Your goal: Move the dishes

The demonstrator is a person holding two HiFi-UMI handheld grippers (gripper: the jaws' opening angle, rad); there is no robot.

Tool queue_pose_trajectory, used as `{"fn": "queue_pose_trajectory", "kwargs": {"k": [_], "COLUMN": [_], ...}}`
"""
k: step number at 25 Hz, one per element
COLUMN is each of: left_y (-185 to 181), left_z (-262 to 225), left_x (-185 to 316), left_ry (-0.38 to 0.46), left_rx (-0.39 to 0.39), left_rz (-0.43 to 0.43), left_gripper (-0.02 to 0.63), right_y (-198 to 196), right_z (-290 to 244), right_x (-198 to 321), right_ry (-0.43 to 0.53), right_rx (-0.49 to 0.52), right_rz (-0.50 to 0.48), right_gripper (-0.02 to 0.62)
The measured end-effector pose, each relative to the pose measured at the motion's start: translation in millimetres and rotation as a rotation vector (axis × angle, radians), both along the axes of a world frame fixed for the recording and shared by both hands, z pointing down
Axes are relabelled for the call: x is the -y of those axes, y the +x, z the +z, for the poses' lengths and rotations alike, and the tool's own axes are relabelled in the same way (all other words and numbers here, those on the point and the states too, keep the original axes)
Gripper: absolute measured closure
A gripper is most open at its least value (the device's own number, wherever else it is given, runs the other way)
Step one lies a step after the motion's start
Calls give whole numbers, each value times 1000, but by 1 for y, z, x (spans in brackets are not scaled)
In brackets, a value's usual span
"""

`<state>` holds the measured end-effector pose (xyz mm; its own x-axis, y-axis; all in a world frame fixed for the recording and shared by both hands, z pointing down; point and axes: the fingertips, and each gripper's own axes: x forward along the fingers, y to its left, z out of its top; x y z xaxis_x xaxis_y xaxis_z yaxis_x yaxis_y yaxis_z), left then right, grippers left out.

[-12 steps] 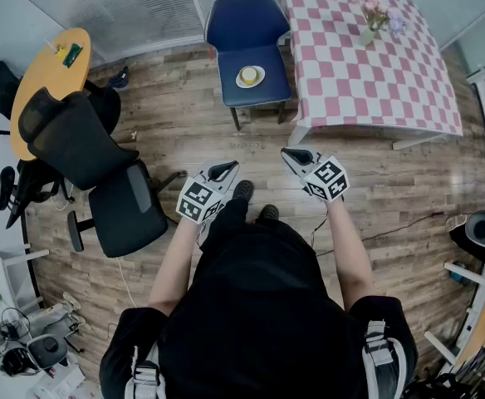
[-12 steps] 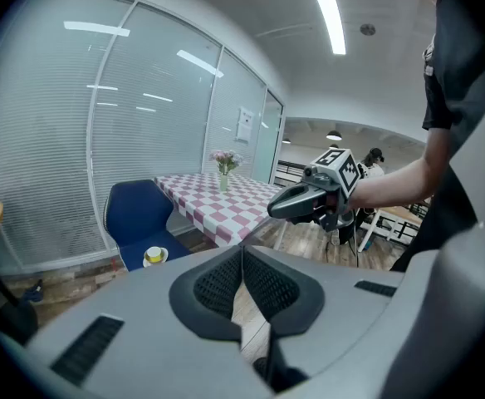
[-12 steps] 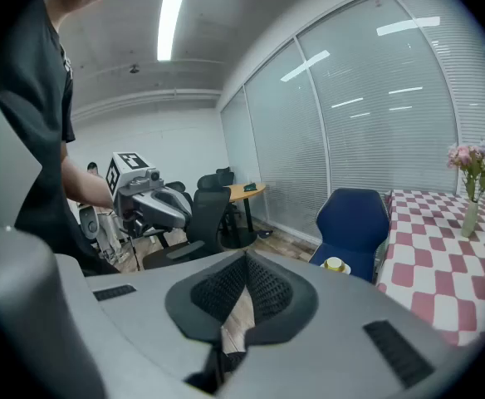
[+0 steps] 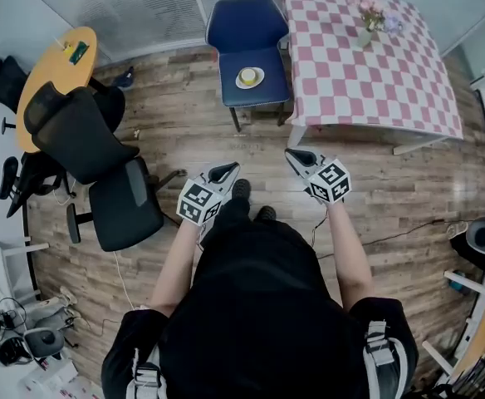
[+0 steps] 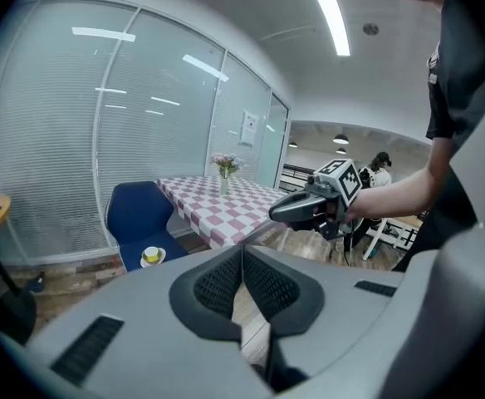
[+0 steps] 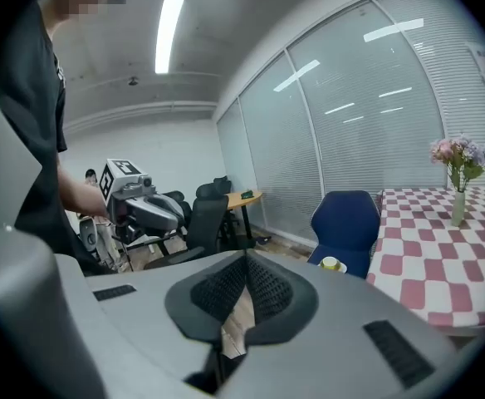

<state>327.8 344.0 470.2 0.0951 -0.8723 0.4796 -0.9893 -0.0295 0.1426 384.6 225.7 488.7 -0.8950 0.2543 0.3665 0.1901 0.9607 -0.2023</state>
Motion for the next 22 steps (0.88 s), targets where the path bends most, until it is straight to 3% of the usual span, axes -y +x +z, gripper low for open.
{"fn": "queue_pose_trajectory", "kwargs": {"k": [12, 22], "left_y": [-3, -44], "left_z": [-1, 1], "left_x": [30, 44], "left_ry": [7, 12], "left_rx": [5, -2], "left_rz": [-14, -14], "left_gripper": [581, 581], "right_y": [1, -32], "right_z": [15, 20], "right_x": [25, 34], "right_ry": [4, 24], "right_rx": [-22, -44], "right_rz": [11, 11], "right_gripper": [583, 583]}}
